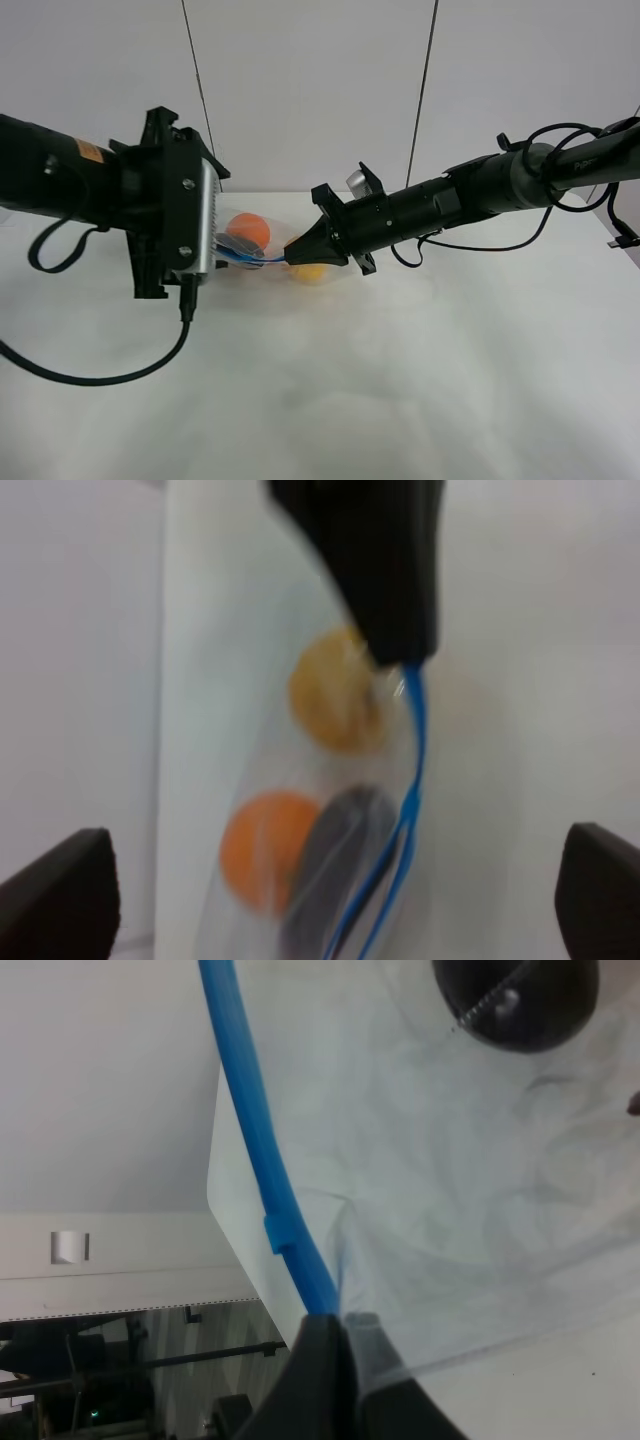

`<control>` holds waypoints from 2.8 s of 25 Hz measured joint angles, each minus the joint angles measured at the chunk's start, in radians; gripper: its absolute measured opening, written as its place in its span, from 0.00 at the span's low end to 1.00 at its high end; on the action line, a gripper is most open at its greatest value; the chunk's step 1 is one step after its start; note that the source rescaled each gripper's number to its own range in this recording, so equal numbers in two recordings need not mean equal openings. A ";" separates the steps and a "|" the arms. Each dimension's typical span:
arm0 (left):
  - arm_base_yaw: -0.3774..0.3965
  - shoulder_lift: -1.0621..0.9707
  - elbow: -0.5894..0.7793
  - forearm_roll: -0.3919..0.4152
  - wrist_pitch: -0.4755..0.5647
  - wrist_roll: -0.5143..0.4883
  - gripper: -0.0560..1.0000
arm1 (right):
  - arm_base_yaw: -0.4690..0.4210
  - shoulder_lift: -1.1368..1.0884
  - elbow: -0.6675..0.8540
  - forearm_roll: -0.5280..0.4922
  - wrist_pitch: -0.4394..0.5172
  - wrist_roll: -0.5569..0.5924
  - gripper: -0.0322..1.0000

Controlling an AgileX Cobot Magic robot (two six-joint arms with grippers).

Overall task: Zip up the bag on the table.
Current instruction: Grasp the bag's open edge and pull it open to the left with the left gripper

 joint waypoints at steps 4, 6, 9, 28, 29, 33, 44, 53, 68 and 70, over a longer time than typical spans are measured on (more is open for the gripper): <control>-0.050 0.084 0.000 0.000 -0.061 0.000 1.00 | 0.000 0.000 0.000 0.000 0.000 0.000 0.03; -0.065 0.133 0.000 0.000 -0.108 0.000 1.00 | 0.000 0.000 0.000 0.000 0.000 0.000 0.03; -0.069 0.199 0.000 0.000 -0.194 0.001 1.00 | 0.000 0.000 0.000 0.000 0.000 0.000 0.03; 0.006 0.302 0.001 0.000 -0.218 -0.026 0.57 | 0.000 0.000 0.000 -0.001 0.000 0.001 0.03; 0.006 0.302 0.001 0.000 -0.210 -0.031 0.56 | 0.000 0.000 0.000 -0.001 0.000 0.001 0.03; 0.006 0.302 0.003 -0.001 -0.192 -0.033 0.44 | 0.000 0.000 0.000 -0.001 0.000 0.001 0.03; 0.006 0.302 0.003 -0.001 -0.191 -0.034 0.35 | 0.000 0.000 0.000 -0.001 0.000 0.001 0.03; 0.006 0.302 0.003 -0.001 -0.194 -0.034 0.11 | 0.000 0.000 0.000 -0.003 0.000 0.001 0.03; 0.073 0.302 0.003 -0.009 -0.197 0.022 0.05 | 0.000 0.000 -0.001 0.004 -0.001 0.001 0.03; 0.114 0.302 0.003 -0.010 -0.202 0.034 0.05 | 0.000 0.000 -0.003 0.008 -0.001 0.001 0.03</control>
